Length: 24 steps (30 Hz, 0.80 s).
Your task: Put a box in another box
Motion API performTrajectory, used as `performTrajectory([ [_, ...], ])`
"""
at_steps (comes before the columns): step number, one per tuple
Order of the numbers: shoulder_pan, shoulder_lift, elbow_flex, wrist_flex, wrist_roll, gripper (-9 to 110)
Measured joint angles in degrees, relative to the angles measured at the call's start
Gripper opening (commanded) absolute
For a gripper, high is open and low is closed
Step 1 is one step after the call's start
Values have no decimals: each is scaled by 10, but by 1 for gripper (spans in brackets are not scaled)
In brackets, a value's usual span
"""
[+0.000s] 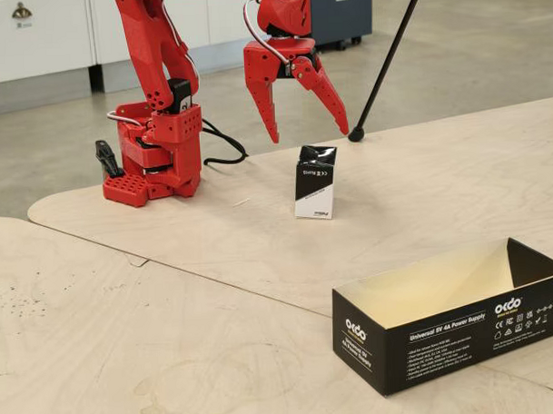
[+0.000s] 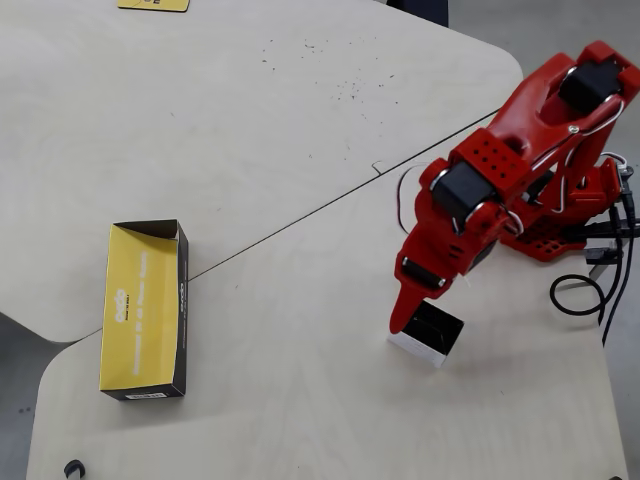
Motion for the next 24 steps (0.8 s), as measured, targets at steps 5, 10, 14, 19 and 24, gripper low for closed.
performTrajectory([
  [5,-23,-17,2,-17,18,49],
  [10,-47,-41,11,-42,33,49],
  [14,-59,-69,28,-75,35,49],
  [19,-60,-103,62,-125,32,46],
  [24,-55,-126,78,-159,19,32],
])
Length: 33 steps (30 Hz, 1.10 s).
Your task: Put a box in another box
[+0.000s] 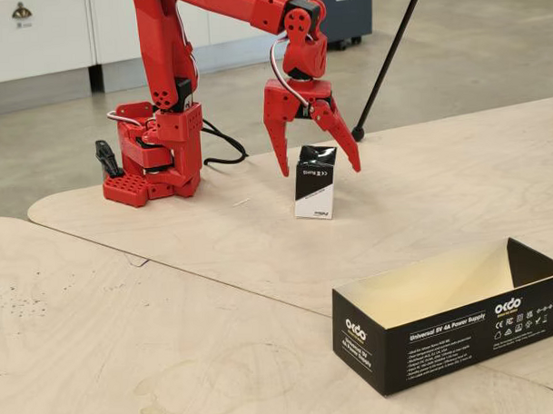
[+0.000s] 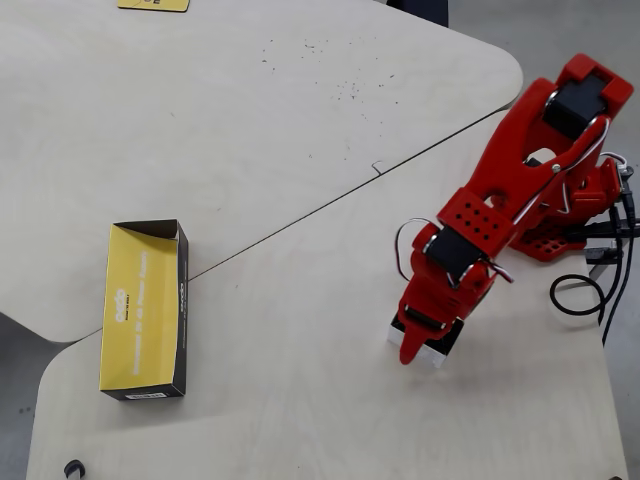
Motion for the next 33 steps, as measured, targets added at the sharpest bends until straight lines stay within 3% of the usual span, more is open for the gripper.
performTrajectory([
  [5,8,-4,10,-3,-5,21],
  [15,99,-4,-42,45,-22,15],
  [23,223,-11,-257,92,-70,15],
  [33,300,-210,-594,55,-36,14],
])
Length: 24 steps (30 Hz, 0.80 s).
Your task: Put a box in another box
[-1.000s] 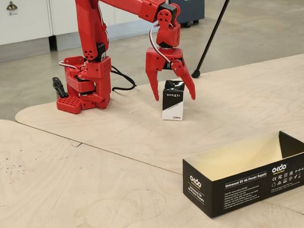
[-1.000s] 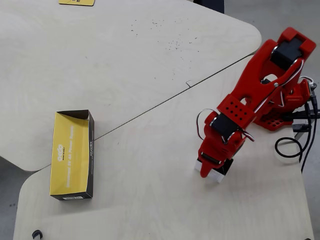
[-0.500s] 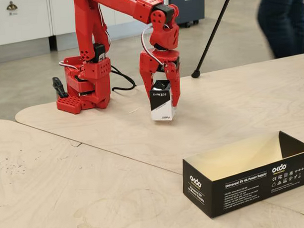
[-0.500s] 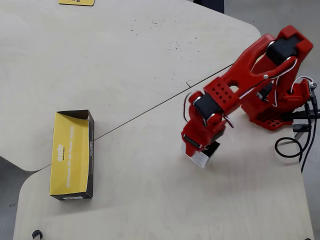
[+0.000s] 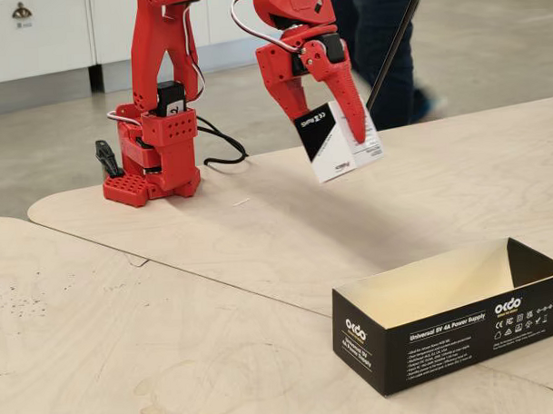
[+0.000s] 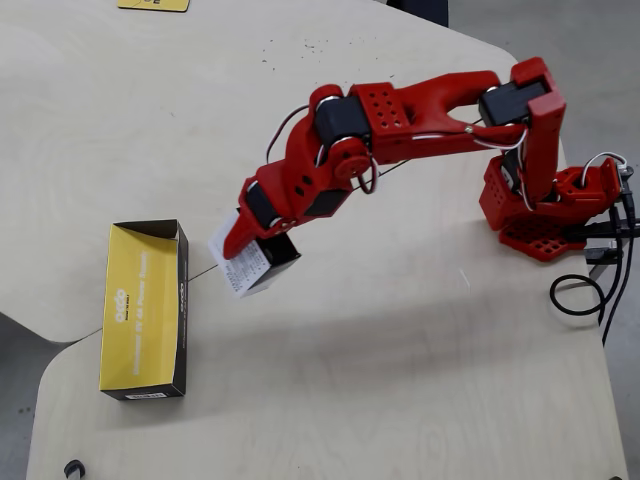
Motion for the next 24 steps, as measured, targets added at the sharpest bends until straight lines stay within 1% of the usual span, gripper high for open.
performTrajectory([
  [8,8,-143,-160,-56,42,13],
  [14,16,-213,-242,-106,64,13],
  [24,16,-272,-249,-225,33,13],
])
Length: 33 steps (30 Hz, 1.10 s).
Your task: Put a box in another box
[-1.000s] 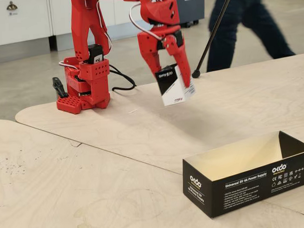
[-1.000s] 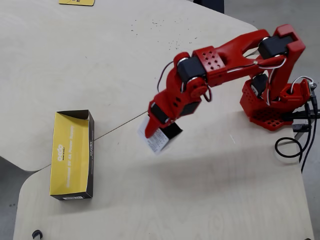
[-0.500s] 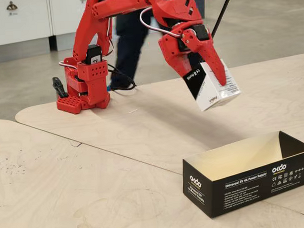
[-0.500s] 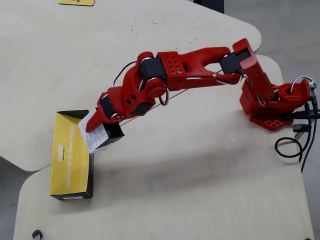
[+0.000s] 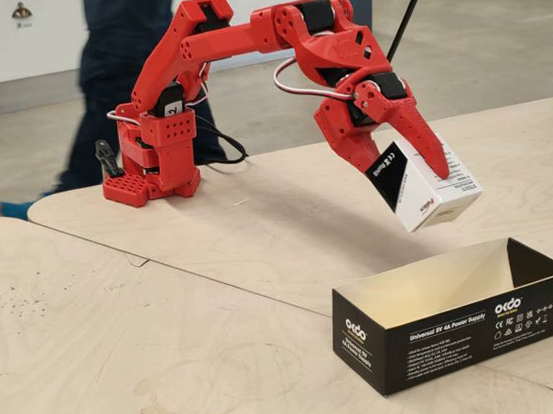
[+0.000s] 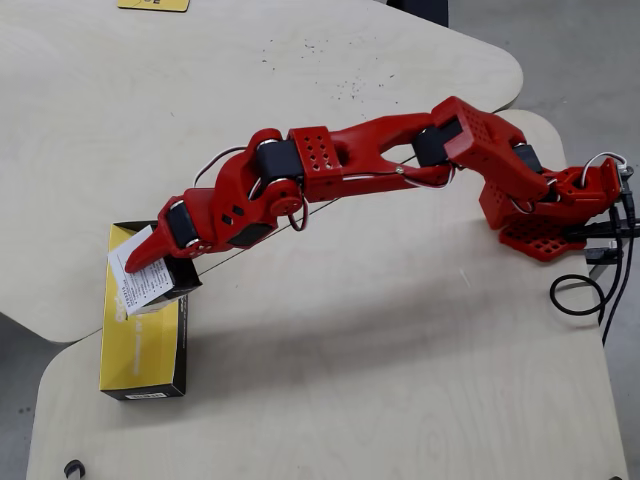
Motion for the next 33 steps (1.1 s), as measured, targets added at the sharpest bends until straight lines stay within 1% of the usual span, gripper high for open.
performTrajectory([
  [4,0,-1,25,-46,-18,16],
  [8,0,-4,58,-63,-19,20],
  [16,0,-4,123,-74,-24,33],
  [22,-4,-4,123,-59,-39,39],
  [27,-4,0,127,-35,-49,40],
  [30,-4,54,166,-6,-84,40],
  [33,-4,160,232,50,-140,38],
])
